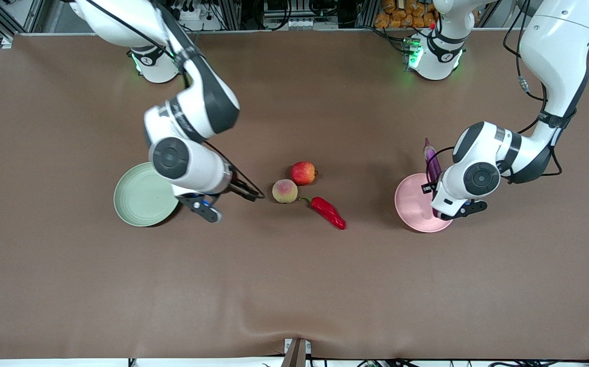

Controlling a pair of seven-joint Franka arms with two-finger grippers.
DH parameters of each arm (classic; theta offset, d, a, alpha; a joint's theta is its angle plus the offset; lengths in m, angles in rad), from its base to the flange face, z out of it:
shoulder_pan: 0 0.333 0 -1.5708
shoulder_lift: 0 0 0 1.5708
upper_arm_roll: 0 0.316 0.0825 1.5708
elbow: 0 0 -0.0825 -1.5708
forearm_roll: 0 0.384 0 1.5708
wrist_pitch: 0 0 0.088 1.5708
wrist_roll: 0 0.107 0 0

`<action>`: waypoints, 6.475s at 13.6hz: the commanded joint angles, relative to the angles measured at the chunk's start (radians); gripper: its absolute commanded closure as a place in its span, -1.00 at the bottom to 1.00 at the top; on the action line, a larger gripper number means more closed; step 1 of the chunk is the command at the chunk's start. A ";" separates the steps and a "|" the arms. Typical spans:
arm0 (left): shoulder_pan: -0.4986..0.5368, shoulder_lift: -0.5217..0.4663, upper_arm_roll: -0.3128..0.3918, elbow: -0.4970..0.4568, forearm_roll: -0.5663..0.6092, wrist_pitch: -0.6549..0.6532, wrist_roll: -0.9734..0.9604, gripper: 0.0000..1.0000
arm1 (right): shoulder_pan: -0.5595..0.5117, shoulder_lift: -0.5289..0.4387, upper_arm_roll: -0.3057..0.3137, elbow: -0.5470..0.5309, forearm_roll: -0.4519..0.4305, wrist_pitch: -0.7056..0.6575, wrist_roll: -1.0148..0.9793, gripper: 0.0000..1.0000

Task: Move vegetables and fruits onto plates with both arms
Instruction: 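Grasp the peach with the right gripper while the left gripper lowers eggplant, then carry the peach toward the green plate while the left gripper grasps pepper, then lower the peach onto the green plate while the left gripper lifts pepper, then reach the right gripper to the red apple while the left lowers pepper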

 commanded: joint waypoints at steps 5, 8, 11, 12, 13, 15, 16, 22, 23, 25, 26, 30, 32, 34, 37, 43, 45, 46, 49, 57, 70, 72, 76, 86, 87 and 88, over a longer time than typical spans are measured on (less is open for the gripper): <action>0.035 0.034 -0.011 0.025 0.070 0.005 0.006 1.00 | 0.108 0.170 -0.011 0.025 0.050 0.201 0.131 -1.00; 0.039 0.042 -0.011 0.028 0.070 0.014 0.003 1.00 | 0.153 0.208 -0.010 0.027 0.055 0.227 0.135 -1.00; 0.039 0.053 -0.011 0.036 0.072 0.025 0.004 1.00 | 0.164 0.230 -0.011 0.030 0.058 0.232 0.173 -1.00; 0.039 0.053 -0.011 0.036 0.072 0.025 0.004 1.00 | 0.169 0.245 -0.011 0.034 0.050 0.235 0.183 -1.00; 0.039 0.054 -0.011 0.036 0.072 0.025 0.004 1.00 | 0.184 0.250 -0.011 0.031 0.039 0.245 0.177 -1.00; 0.039 0.056 -0.011 0.038 0.070 0.025 0.004 0.34 | 0.189 0.256 -0.010 0.031 -0.016 0.248 0.184 -0.39; 0.039 0.056 -0.011 0.038 0.070 0.025 0.003 -0.26 | 0.186 0.256 -0.010 0.034 -0.016 0.248 0.184 0.13; 0.042 0.044 -0.014 0.070 0.061 0.025 -0.014 -1.00 | -0.012 0.241 -0.006 0.310 -0.008 -0.209 0.047 1.00; 0.032 0.045 -0.017 0.088 0.049 0.024 -0.019 -1.00 | -0.059 0.234 -0.005 0.336 -0.004 -0.307 -0.016 1.00; -0.012 0.051 -0.022 0.132 -0.002 0.024 -0.098 -1.00 | -0.145 0.160 -0.017 0.323 -0.013 -0.466 -0.193 1.00; -0.064 0.057 -0.020 0.168 -0.040 0.024 -0.170 -1.00 | -0.200 0.132 -0.019 0.280 -0.020 -0.541 -0.293 1.00; -0.259 0.204 -0.019 0.379 -0.094 0.025 -0.631 -1.00 | -0.323 -0.076 -0.028 -0.066 -0.148 -0.435 -0.636 1.00; -0.354 0.284 -0.011 0.484 -0.088 0.031 -0.767 -1.00 | -0.365 -0.173 -0.029 -0.287 -0.160 -0.256 -0.786 1.00; -0.408 0.310 0.013 0.506 -0.091 0.083 -0.827 -1.00 | -0.379 -0.213 -0.065 -0.439 -0.177 -0.102 -0.924 1.00; -0.522 0.330 0.087 0.507 -0.090 0.185 -0.945 -1.00 | -0.385 -0.214 -0.164 -0.559 -0.177 0.029 -1.186 1.00; -0.612 0.370 0.158 0.504 -0.094 0.297 -1.034 -1.00 | -0.400 -0.203 -0.197 -0.641 -0.108 0.124 -1.276 1.00; -0.613 0.369 0.158 0.499 -0.093 0.297 -1.040 -0.68 | -0.400 -0.201 -0.197 -0.642 -0.105 0.124 -1.274 1.00; -0.609 0.369 0.158 0.499 -0.090 0.297 -1.028 0.30 | -0.399 -0.198 -0.197 -0.650 -0.103 0.130 -1.274 1.00; -0.606 0.366 0.158 0.498 -0.076 0.297 -1.002 1.00 | -0.400 -0.177 -0.197 -0.650 -0.103 0.147 -1.274 -0.99; -0.448 0.240 0.145 0.487 -0.085 0.087 -0.519 1.00 | -0.354 -0.177 -0.191 -0.406 -0.038 -0.159 -1.131 -1.00; -0.256 0.025 0.138 0.285 -0.094 -0.051 0.030 1.00 | 0.098 -0.062 -0.189 -0.086 0.187 -0.140 -0.258 -1.00; -0.247 0.002 0.136 0.233 -0.102 -0.051 0.036 1.00 | 0.181 -0.033 -0.188 -0.084 0.190 -0.036 -0.154 -1.00; -0.166 -0.005 0.106 0.139 -0.102 -0.050 0.127 1.00 | 0.304 0.076 -0.187 -0.050 0.191 0.119 0.058 -1.00; -0.129 0.018 0.089 0.162 -0.178 0.004 0.156 -1.00 | 0.413 0.181 -0.187 -0.016 0.185 0.202 0.428 -1.00; -0.127 0.001 0.087 0.176 -0.179 -0.004 0.159 -1.00 | 0.416 0.182 -0.186 -0.016 0.187 0.202 0.433 -1.00; -0.127 -0.019 0.087 0.189 -0.180 -0.007 0.159 -1.00 | 0.417 0.184 -0.187 -0.016 0.187 0.204 0.433 -1.00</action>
